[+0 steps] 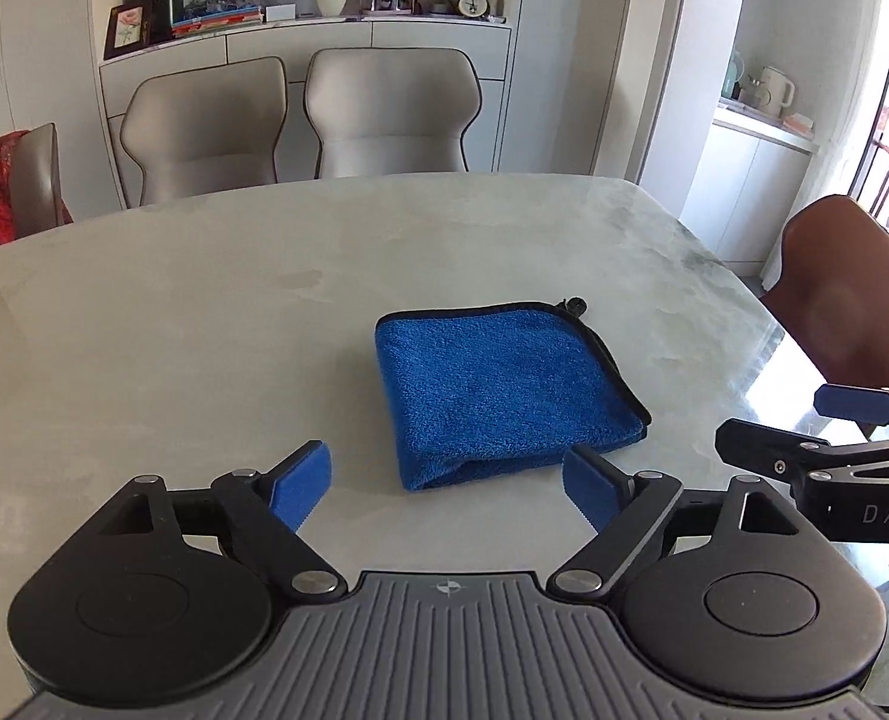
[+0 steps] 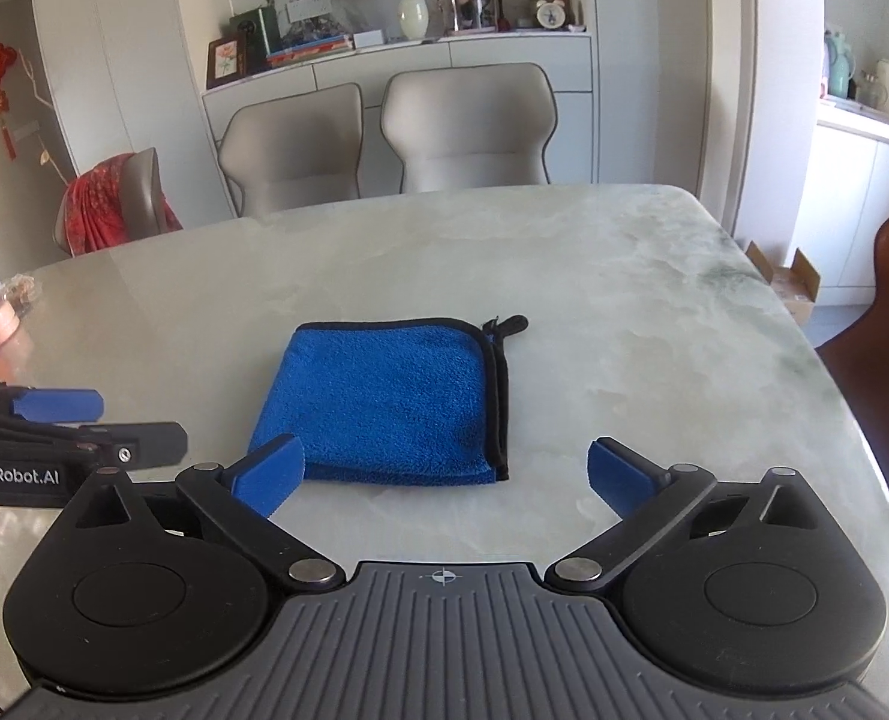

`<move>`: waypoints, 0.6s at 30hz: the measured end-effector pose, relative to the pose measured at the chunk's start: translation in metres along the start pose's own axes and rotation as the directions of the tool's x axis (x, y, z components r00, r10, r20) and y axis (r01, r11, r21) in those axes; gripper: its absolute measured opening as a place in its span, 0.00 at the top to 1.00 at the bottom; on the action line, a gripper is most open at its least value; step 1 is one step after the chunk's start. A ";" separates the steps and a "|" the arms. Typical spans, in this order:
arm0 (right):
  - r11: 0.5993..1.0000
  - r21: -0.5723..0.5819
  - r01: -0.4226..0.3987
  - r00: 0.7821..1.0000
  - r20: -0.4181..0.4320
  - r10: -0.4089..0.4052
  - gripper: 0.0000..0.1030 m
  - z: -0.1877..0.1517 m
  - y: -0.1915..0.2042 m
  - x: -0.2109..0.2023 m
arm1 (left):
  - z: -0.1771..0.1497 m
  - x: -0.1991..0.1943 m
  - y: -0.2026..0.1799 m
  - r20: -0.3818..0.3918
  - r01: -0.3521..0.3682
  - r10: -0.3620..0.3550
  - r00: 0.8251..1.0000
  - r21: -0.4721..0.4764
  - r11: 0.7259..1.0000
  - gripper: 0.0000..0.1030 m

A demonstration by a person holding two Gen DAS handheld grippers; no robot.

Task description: Fold towel

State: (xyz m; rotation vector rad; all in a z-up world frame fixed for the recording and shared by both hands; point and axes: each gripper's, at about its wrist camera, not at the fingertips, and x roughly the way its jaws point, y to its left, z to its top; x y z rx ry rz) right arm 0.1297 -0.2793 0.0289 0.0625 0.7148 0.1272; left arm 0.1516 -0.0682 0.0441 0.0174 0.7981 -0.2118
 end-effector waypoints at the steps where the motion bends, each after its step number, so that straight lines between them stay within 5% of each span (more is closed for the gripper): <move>1: 1.000 -0.006 0.006 1.000 0.002 -0.006 0.01 -0.002 0.001 -0.004 | -0.002 -0.004 0.000 0.002 -0.007 0.007 1.000 -0.007 1.000 0.15; 8: 1.000 -0.001 0.004 1.000 0.020 -0.004 0.01 -0.008 0.004 -0.027 | -0.018 -0.024 -0.004 0.039 -0.096 0.097 0.994 -0.028 0.995 0.14; 18: 1.000 -0.015 0.006 1.000 0.028 -0.005 0.01 -0.018 0.008 -0.044 | -0.026 -0.035 -0.004 0.027 -0.136 0.138 0.990 -0.066 0.989 0.14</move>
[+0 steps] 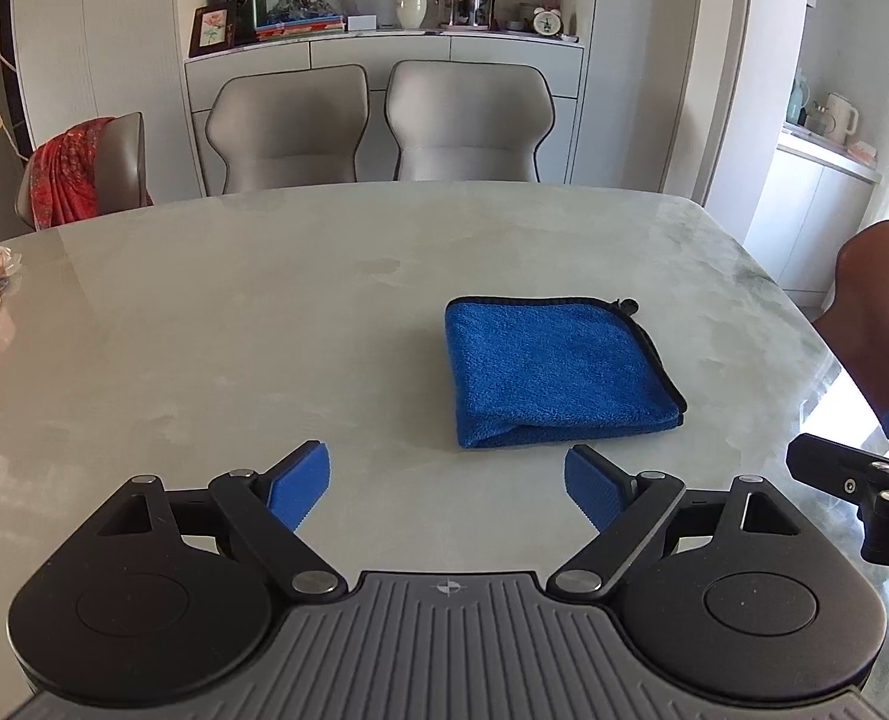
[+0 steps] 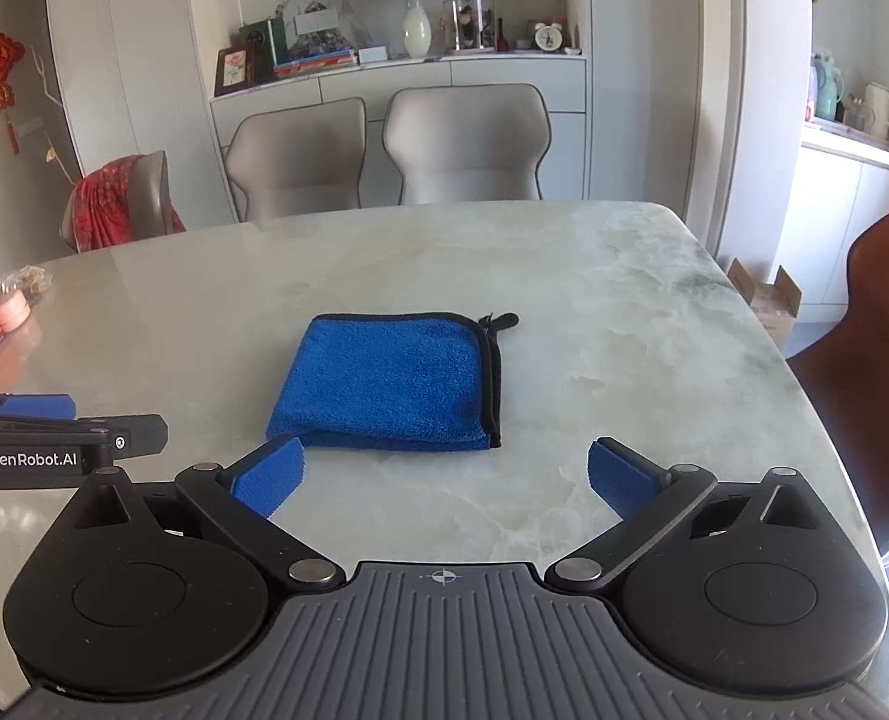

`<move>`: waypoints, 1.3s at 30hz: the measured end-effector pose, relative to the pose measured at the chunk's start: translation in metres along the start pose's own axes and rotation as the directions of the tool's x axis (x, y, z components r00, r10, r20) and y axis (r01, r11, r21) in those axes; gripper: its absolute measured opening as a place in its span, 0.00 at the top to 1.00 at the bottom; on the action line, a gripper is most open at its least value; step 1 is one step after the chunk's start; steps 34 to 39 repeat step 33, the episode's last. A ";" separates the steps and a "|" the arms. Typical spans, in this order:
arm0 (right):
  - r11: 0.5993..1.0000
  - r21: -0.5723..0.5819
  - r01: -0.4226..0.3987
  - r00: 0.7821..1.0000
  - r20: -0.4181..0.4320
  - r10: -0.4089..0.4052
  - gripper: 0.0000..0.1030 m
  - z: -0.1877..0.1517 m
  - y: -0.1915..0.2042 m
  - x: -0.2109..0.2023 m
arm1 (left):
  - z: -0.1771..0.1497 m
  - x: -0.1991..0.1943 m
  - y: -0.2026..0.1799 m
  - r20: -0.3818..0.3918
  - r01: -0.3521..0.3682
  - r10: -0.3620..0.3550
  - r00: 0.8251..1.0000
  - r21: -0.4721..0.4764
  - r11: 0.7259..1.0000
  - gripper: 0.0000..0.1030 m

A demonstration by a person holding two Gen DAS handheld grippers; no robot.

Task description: Fold towel

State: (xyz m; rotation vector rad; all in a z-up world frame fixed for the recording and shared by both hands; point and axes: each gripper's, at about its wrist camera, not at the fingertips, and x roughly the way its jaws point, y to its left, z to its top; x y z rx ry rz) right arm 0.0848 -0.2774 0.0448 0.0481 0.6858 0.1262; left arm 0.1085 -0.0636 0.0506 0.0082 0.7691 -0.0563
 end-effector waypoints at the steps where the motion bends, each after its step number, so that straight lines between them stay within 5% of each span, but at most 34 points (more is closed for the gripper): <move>1: 1.000 0.000 0.000 1.000 -0.002 0.000 0.01 -0.001 0.000 -0.001 | 0.000 0.000 0.000 0.000 0.000 0.000 1.000 0.002 1.000 0.14; 39: 1.000 0.017 -0.001 0.998 -0.055 0.002 0.01 -0.015 -0.005 0.005 | -0.002 0.001 -0.004 -0.005 -0.032 0.032 0.999 0.011 0.999 0.09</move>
